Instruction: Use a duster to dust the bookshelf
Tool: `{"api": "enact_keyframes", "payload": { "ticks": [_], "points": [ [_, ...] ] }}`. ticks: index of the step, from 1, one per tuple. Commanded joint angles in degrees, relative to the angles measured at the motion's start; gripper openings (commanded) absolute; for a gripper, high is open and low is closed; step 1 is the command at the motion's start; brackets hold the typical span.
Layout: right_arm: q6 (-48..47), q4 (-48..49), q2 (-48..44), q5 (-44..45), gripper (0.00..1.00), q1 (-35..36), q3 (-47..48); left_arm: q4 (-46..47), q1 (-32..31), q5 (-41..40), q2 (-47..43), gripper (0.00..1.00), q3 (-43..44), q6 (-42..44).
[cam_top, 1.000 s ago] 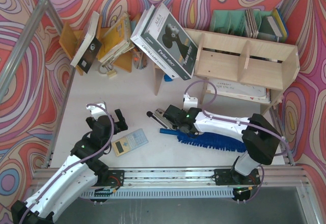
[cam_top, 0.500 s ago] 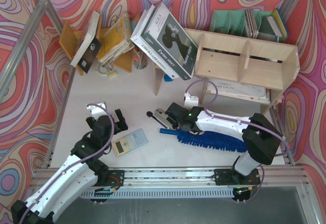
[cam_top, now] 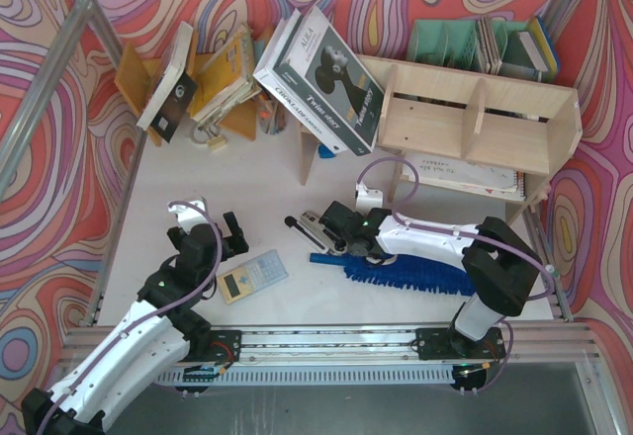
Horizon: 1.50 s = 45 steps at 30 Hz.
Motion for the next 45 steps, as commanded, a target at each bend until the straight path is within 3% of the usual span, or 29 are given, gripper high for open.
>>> {"api": "enact_keyframes", "payload": {
  "ticks": [1,12,24,33,37,45],
  "points": [
    [-0.21,-0.31,0.32,1.91,0.22,-0.05,0.67,0.69,-0.06,0.09,-0.17,0.98,-0.67,0.64],
    [1.31,-3.85,-3.71,7.07,0.18,-0.53,2.71,0.72,-0.06,0.05,-0.26,0.98,-0.67,0.64],
    [-4.40,2.29,0.76,7.27,0.19,-6.02,4.45,0.69,-0.06,0.09,-0.34,0.98,-0.67,0.66],
    [-1.91,0.39,-0.57,7.61,0.50,-6.09,4.53,0.69,-0.06,0.22,-0.35,0.98,-0.67,0.71],
    [5.18,-4.28,-4.12,10.53,0.59,-3.43,3.31,0.78,-0.06,0.27,-0.26,0.98,-0.67,0.73],
    [27.40,-14.65,-14.59,11.21,0.65,3.36,-1.30,0.63,-0.06,0.45,-0.82,0.98,-0.76,0.73]
  ]
}}
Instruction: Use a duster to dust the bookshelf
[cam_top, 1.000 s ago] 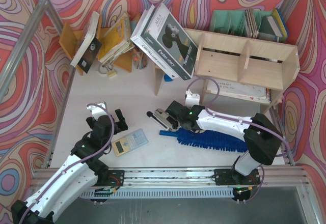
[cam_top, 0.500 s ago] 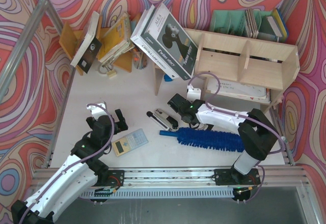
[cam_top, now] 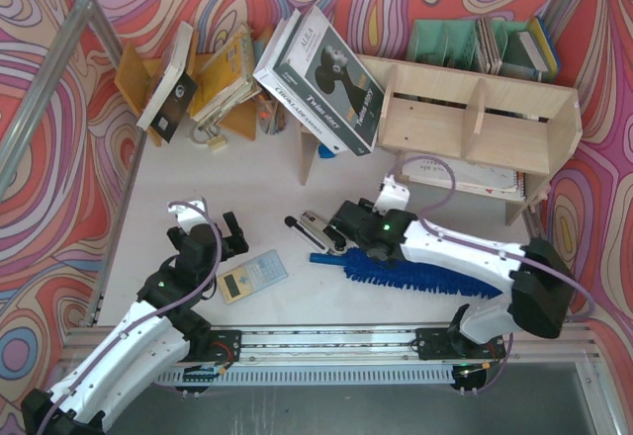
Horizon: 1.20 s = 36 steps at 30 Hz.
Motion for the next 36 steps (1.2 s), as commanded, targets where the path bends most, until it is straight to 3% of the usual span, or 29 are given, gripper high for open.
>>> {"api": "enact_keyframes", "payload": {
  "ticks": [1,5,11,17,22,28,31,36],
  "points": [
    [18.92,-10.16,-6.52,2.53,0.65,2.58,-4.23,0.63,-0.06,0.45,-0.85,0.98,-0.82,0.71],
    [31.20,-15.21,-9.53,0.96,0.65,4.11,-8.61,0.71,-0.06,0.78,-1.05,0.98,-0.80,0.79],
    [41.27,-16.00,-13.04,-2.71,0.70,4.28,-15.10,0.56,-0.06,0.77,-1.83,0.98,-1.06,0.71],
    [44.39,-12.12,-15.94,-3.91,0.83,4.23,-21.26,0.63,-0.07,0.98,-1.84,0.98,-1.07,0.71],
    [45.32,-10.19,-15.19,-2.95,0.88,4.29,-22.63,0.80,-0.07,1.21,-1.25,0.98,-0.94,0.79],
    [45.60,-6.04,-14.51,-1.36,0.89,4.24,-25.00,1.13,-0.06,1.55,-0.57,0.98,-0.85,0.97],
    [47.17,-5.02,-14.57,-1.53,0.82,4.23,-26.43,1.32,-0.06,1.64,-0.12,0.98,-0.80,1.04],
    [51.34,-5.48,-13.99,-2.25,0.80,4.27,-28.44,1.42,-0.06,1.78,0.43,0.98,-0.67,1.16]
  ]
}}
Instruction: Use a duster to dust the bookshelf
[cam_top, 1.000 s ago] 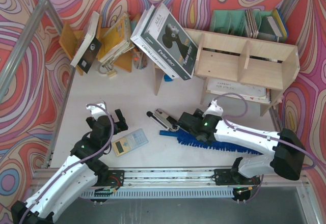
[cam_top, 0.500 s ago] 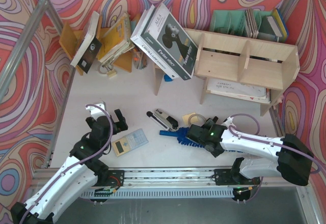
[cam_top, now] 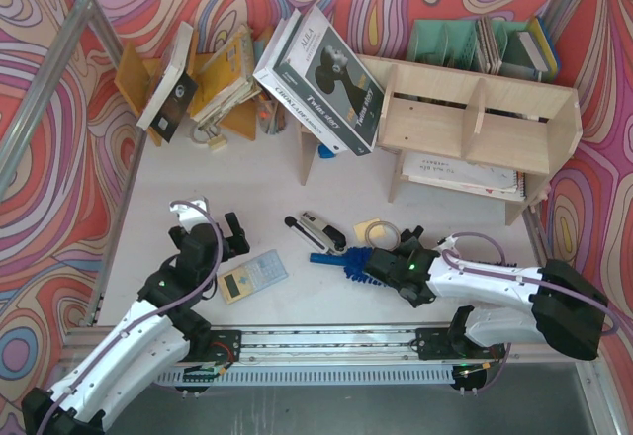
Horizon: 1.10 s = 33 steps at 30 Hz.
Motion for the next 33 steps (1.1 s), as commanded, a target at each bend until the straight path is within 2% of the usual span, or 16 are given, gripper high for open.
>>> {"api": "enact_keyframes", "payload": {
  "ticks": [1,4,10,15,25,30,33],
  "points": [
    [5.23,-0.97,0.96,1.25,0.79,0.32,-1.59,1.35,-0.06,0.48,0.33,0.98,-0.65,0.99],
    [6.26,-1.38,1.42,1.02,0.72,0.33,-2.04,1.28,-0.06,0.47,0.35,0.98,-0.56,0.98],
    [8.42,-3.38,1.22,0.95,0.49,0.30,-2.37,1.04,-0.15,1.11,0.97,0.98,0.10,1.13],
    [11.51,-8.21,-1.54,2.03,0.35,0.35,-1.33,0.85,-1.60,5.32,5.76,0.98,3.08,1.77],
    [13.95,-16.10,-10.12,4.79,0.16,0.26,-0.10,3.88,-17.83,-1.76,16.22,0.98,13.36,3.31],
    [13.78,-22.49,-11.97,6.95,0.11,0.32,3.74,5.94,-24.76,-1.38,22.65,0.98,18.85,5.74],
    [13.04,-25.74,-13.31,8.68,0.08,0.34,5.93,8.25,-27.59,2.01,26.96,0.98,21.64,7.17]
  ]
}}
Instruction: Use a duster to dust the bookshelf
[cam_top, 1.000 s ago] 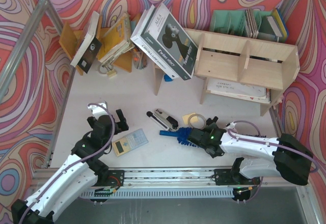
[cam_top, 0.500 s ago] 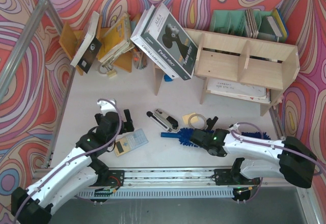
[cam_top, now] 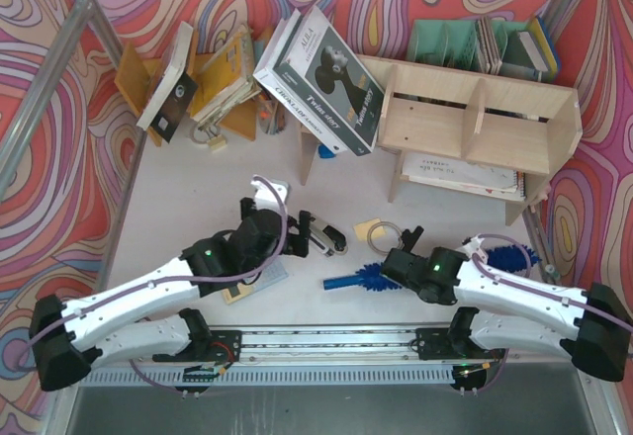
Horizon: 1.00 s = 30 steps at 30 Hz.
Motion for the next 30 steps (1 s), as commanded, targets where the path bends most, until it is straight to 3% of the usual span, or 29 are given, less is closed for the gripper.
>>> {"api": "enact_keyframes", "payload": {
  "ticks": [1,13,19,30],
  "points": [
    [8.08,-9.09,-2.43,5.95,0.07,0.32,4.19,4.20,-3.58,3.51,5.22,0.98,4.32,3.32],
    [5.28,-12.93,-6.29,10.64,0.02,0.25,9.66,2.24,-12.59,13.56,22.07,0.98,16.88,10.92],
    [1.06,-14.51,-6.31,12.79,0.00,0.29,14.07,-1.41,-12.90,19.79,26.98,0.98,20.09,13.24],
    [-3.69,-14.75,-8.20,13.78,0.00,0.27,17.56,-2.93,-12.83,19.49,31.74,0.97,21.60,16.61]
  ]
}}
